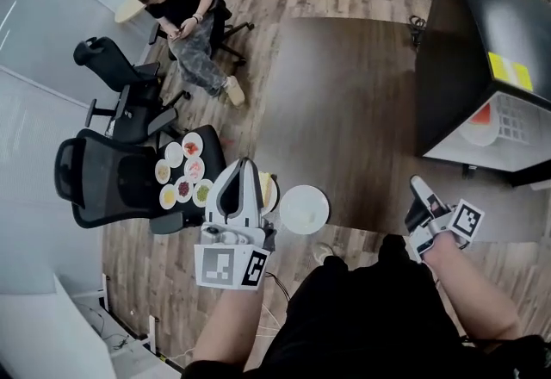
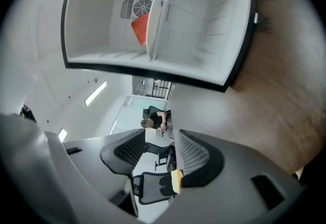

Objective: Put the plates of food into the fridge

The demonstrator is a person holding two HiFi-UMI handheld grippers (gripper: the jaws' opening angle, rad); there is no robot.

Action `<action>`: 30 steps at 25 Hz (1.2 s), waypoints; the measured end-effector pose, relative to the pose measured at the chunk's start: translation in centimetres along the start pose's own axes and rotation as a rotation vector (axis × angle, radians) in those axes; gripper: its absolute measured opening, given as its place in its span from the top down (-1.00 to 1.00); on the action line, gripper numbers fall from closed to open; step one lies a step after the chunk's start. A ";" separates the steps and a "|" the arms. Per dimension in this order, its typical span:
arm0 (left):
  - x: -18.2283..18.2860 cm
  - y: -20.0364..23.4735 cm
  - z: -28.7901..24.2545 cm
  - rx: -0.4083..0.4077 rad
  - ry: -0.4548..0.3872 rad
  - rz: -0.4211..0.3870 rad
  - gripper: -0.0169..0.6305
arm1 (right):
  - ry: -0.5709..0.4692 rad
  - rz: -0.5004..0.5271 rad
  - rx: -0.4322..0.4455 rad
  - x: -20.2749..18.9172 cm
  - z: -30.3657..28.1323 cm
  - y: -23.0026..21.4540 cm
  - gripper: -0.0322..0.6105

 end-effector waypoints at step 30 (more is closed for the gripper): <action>-10.5 15.9 13.6 0.088 0.225 -0.075 0.93 | 0.363 -0.082 -0.071 -32.3 -7.9 -10.7 0.26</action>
Point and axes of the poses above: the fingertips, and each gripper's own axes: z backward along the fingers, y to its left, x out of its top, the point moved 2 cm from there along z, backward along the fingers, and after that the axes turned 6 degrees about x, right-handed, at the moved point
